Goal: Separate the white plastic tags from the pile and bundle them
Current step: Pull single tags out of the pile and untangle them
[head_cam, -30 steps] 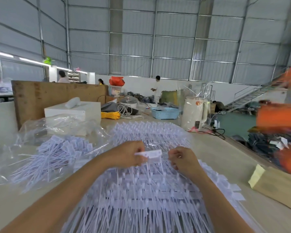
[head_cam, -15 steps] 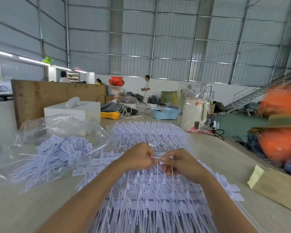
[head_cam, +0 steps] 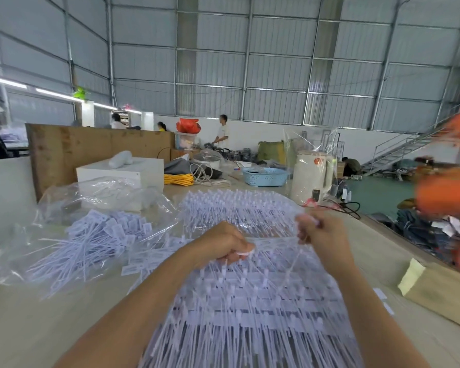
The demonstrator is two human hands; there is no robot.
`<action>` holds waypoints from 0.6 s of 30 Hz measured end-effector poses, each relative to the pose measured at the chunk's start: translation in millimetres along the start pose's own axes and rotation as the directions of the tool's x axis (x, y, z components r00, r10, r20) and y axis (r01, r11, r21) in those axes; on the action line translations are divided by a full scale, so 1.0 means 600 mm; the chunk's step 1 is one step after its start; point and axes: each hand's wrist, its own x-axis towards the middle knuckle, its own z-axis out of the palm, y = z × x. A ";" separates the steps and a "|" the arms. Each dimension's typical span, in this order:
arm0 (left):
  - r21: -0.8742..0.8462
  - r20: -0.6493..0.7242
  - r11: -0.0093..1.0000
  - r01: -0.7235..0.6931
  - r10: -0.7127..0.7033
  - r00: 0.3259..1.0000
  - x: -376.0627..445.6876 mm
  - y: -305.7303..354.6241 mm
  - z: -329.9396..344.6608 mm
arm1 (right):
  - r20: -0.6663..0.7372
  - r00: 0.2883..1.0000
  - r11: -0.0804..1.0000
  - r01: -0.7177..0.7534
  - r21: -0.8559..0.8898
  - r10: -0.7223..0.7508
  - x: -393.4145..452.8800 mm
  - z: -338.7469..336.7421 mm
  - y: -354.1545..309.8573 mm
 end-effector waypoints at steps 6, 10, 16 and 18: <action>0.143 0.006 0.990 -0.017 0.017 1.000 0.001 -0.006 0.001 | 0.242 0.914 0.557 -0.393 0.732 0.327 0.008 -0.002 -0.030; 0.216 -0.059 0.976 -0.032 0.046 0.997 0.002 -0.006 -0.003 | 0.405 0.845 0.732 -0.517 0.444 0.350 -0.015 0.045 -0.028; 0.399 -0.148 0.907 -0.134 0.208 0.967 0.006 -0.009 0.013 | 0.442 0.869 0.895 -0.362 0.262 0.222 -0.034 0.084 -0.022; 0.375 -0.159 0.914 -0.155 0.228 0.961 0.006 -0.009 0.014 | 0.471 0.857 0.905 -0.352 0.239 0.210 -0.038 0.087 -0.018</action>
